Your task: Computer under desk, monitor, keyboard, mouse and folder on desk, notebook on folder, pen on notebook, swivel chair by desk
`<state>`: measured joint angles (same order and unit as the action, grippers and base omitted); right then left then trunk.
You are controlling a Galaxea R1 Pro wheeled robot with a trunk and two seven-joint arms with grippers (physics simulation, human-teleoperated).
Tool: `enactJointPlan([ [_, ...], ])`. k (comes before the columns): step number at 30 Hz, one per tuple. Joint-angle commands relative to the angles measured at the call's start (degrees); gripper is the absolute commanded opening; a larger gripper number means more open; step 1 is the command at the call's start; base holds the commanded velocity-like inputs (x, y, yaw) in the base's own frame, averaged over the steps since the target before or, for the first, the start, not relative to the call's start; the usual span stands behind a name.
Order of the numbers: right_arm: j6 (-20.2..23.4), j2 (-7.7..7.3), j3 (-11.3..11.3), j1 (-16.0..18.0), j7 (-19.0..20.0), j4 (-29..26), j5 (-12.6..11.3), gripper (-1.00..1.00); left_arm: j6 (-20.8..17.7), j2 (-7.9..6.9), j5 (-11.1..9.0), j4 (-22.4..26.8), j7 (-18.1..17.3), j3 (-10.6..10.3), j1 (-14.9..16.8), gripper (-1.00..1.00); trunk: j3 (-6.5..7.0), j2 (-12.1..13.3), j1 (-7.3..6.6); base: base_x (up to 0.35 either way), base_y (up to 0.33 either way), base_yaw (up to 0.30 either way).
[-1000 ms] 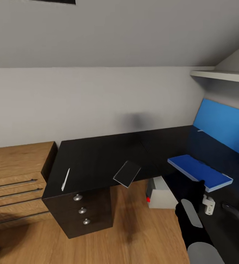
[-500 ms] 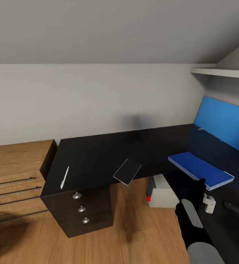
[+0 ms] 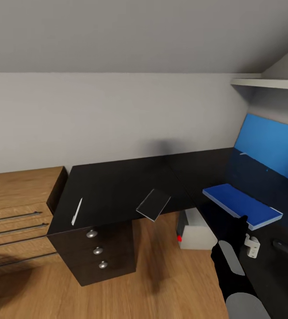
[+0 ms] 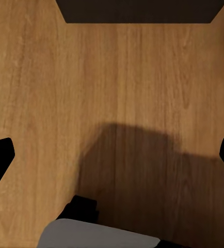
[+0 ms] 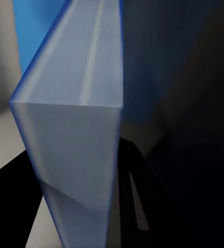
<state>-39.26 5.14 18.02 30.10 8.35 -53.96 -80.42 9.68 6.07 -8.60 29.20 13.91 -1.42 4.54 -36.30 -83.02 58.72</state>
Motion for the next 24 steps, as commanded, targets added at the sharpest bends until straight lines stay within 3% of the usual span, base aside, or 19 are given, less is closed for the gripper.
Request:
enactJointPlan([
  [1, -0.03, 0.04, 0.09, 0.04, 0.54, -0.01, -0.53, -1.00, 0.25, -0.01, -0.54, -0.02, 0.15, -0.16, 0.03, 1.00, -0.23, -0.44, 0.22, 0.000, 0.000, 0.000],
  [24, 0.06, 0.05, 0.09, 0.04, 0.53, 0.08, -0.62, -1.00, 0.27, -0.01, -0.54, -0.02, 0.15, -0.20, 0.03, 1.00, -4.00, -8.86, 4.83, 0.000, 0.000, -0.027],
])
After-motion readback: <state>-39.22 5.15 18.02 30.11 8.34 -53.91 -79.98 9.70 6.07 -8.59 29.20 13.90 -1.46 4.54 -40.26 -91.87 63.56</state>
